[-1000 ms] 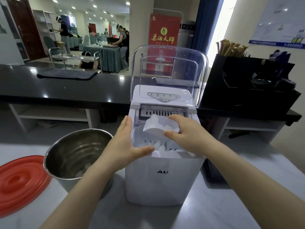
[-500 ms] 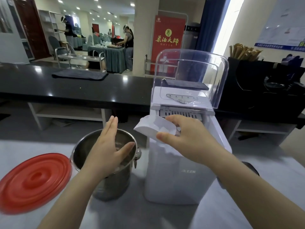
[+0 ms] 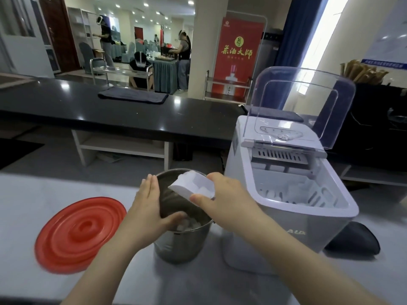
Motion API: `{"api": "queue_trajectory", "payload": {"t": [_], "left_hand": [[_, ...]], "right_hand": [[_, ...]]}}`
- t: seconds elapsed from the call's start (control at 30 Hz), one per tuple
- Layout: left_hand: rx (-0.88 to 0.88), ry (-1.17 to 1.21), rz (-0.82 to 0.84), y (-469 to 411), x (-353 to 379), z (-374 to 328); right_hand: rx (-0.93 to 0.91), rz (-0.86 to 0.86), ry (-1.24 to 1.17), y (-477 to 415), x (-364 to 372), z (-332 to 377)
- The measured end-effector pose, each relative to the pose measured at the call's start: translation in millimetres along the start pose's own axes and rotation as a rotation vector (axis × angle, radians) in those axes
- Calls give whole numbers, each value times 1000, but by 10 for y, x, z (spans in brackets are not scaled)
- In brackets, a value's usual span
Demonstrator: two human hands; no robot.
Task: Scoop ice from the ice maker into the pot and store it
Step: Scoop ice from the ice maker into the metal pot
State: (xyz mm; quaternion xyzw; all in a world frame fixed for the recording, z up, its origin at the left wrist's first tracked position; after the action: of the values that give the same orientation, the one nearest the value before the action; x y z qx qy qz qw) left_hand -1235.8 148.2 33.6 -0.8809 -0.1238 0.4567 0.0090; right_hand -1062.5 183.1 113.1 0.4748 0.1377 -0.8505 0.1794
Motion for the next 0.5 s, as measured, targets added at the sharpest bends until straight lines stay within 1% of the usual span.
{"api": "queue_trajectory", "payload": {"t": [0.07,0.23,0.33,0.5], "left_hand": [[-7,-53,51,9,39,36],[-24,-138,100,-23,51,36],[-39,-146,116,-19,56,49],[-53,-134,90,12,33,97]], "right_hand": [[31,36,67,-64,145,-17],[61,116,332,-201,369,-93],[30,95,412,-267,385,-69],[-48,62,502,-305,381,-12]]}}
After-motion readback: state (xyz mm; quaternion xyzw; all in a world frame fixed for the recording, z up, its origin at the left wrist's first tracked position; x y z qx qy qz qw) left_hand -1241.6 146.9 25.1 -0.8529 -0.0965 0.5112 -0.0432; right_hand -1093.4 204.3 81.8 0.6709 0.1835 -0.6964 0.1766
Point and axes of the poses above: each hand's wrist, its own y-axis away from the middle knuckle, its own x-axis out of the palm, z = x × y, the point moved 4 cm from there along -y, towards the middle knuckle, and after that the axes turned 3 degrees about -y, right-handed, at the moved point
